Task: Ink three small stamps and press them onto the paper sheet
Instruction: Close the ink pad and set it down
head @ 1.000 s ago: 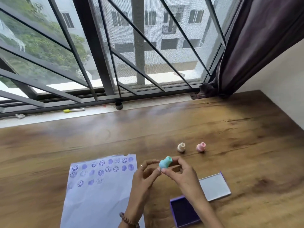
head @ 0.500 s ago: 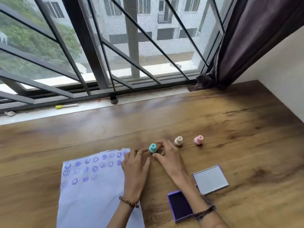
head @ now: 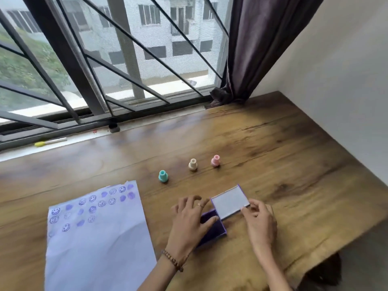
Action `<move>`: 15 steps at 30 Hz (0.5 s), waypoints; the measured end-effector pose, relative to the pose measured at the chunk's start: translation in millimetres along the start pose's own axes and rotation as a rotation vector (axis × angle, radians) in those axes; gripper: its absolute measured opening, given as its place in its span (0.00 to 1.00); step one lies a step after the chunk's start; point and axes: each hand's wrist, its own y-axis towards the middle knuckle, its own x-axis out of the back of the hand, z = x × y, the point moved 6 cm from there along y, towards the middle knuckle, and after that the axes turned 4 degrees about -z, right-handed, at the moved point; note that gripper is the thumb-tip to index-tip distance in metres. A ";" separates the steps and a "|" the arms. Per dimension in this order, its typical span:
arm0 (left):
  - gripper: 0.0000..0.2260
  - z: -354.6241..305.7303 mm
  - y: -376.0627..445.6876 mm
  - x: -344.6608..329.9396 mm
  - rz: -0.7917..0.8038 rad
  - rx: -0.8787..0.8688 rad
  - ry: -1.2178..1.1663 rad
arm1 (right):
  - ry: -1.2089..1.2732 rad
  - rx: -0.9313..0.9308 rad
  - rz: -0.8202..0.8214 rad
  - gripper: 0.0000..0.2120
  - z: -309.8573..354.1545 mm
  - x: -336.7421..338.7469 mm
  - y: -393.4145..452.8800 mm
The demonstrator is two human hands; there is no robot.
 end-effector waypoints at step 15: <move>0.20 2.6 -4.4 -7.4 -0.017 0.037 -0.042 | 0.711 -0.181 0.142 0.04 25.9 8.6 -16.4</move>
